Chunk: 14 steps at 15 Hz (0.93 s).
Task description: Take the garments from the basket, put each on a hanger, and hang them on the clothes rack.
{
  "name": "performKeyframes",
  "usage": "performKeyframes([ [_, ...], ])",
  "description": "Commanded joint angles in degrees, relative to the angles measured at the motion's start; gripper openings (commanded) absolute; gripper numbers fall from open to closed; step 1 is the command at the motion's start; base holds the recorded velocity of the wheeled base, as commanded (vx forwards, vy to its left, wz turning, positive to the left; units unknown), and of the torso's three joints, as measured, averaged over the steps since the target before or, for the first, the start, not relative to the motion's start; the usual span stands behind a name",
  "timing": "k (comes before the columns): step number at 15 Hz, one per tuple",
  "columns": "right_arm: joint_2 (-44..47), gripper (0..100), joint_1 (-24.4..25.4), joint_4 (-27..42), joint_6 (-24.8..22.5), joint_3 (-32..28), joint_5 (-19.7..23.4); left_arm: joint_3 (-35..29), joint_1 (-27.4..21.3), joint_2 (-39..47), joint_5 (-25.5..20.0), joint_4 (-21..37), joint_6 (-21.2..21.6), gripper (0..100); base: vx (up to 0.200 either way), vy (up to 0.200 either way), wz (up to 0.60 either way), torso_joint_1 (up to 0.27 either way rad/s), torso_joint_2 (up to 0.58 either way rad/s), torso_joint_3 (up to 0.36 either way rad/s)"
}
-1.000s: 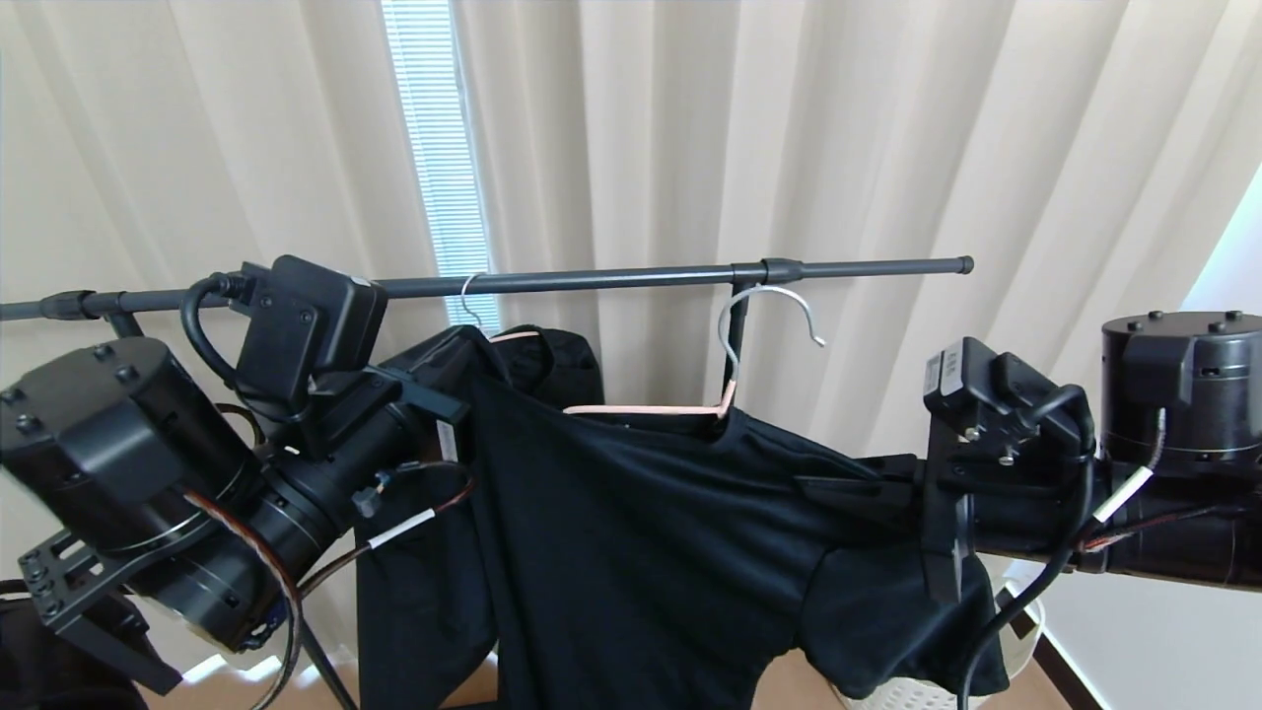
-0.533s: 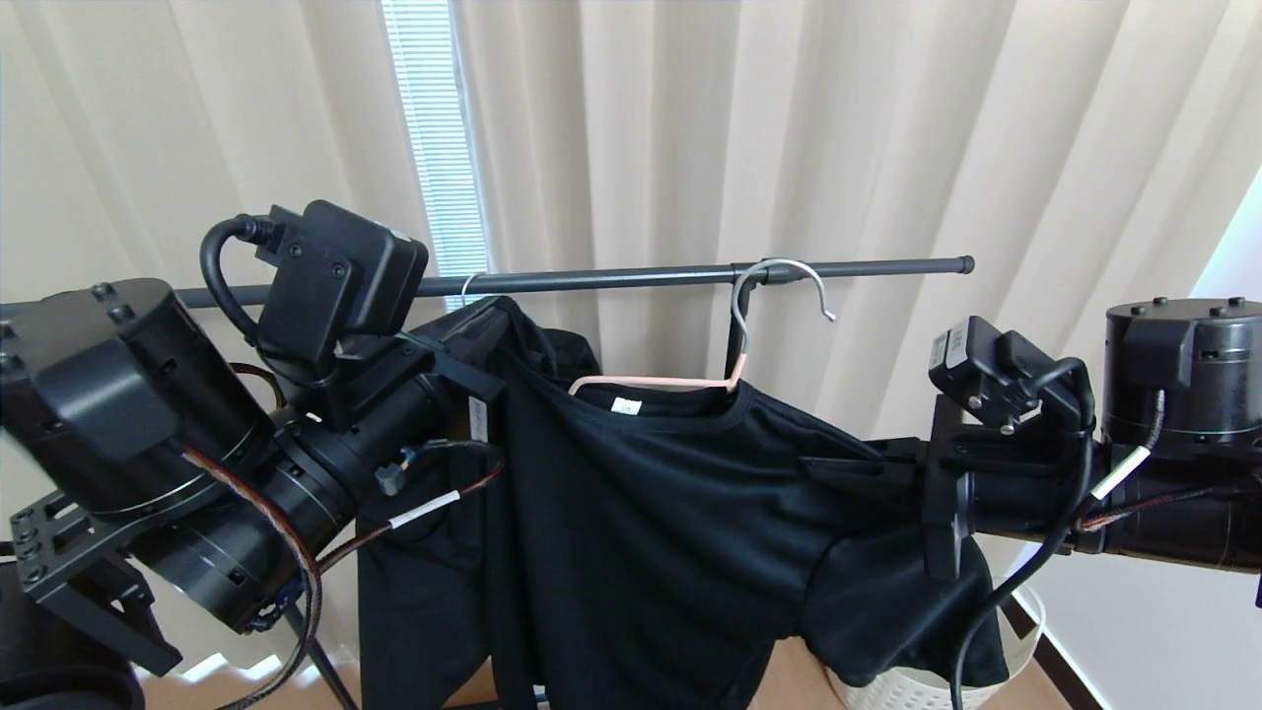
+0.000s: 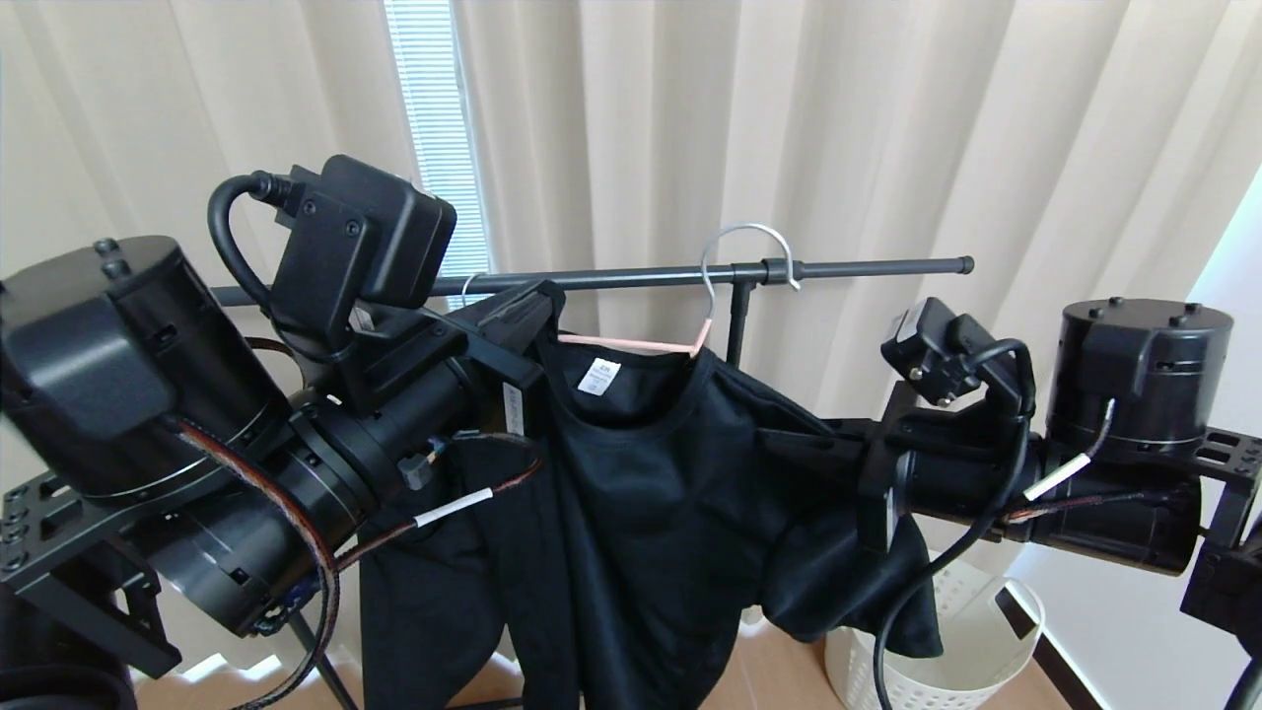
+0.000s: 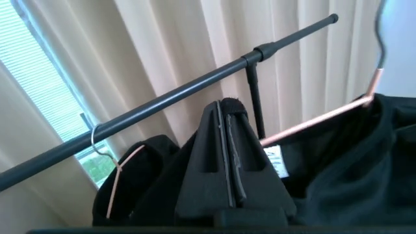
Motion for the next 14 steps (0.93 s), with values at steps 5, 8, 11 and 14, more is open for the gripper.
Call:
performKeyframes([
  [5, 8.8, 0, 3.2, -7.5, 2.6, 1.3, -0.4, -1.8, -3.5, 0.9, -4.4, 1.4, -7.9, 0, 0.0, 0.0, 0.0, 0.0, 0.0, 0.0],
  [8, 7.5, 0, 2.9, -9.3, 2.9, 2.1, -0.4, -0.8, -3.9, 1.3, -6.8, 1.4, -9.6, 0, 0.0, 0.0, 0.0, 0.0, 0.0, 0.0],
  [11, 4.2, 0, 1.3, -9.3, 2.8, 3.3, -0.2, 1.2, -3.7, 1.0, -9.0, 0.9, -9.4, 0, 0.0, 0.0, 0.0, 0.0, 0.0, 0.0],
  [14, 1.8, 0, -0.3, -9.3, 2.7, 3.7, 1.9, 1.5, -3.1, 1.0, -8.9, 1.3, -9.2, 0, 0.0, 0.0, 0.0, 0.0, 0.0, 0.0],
])
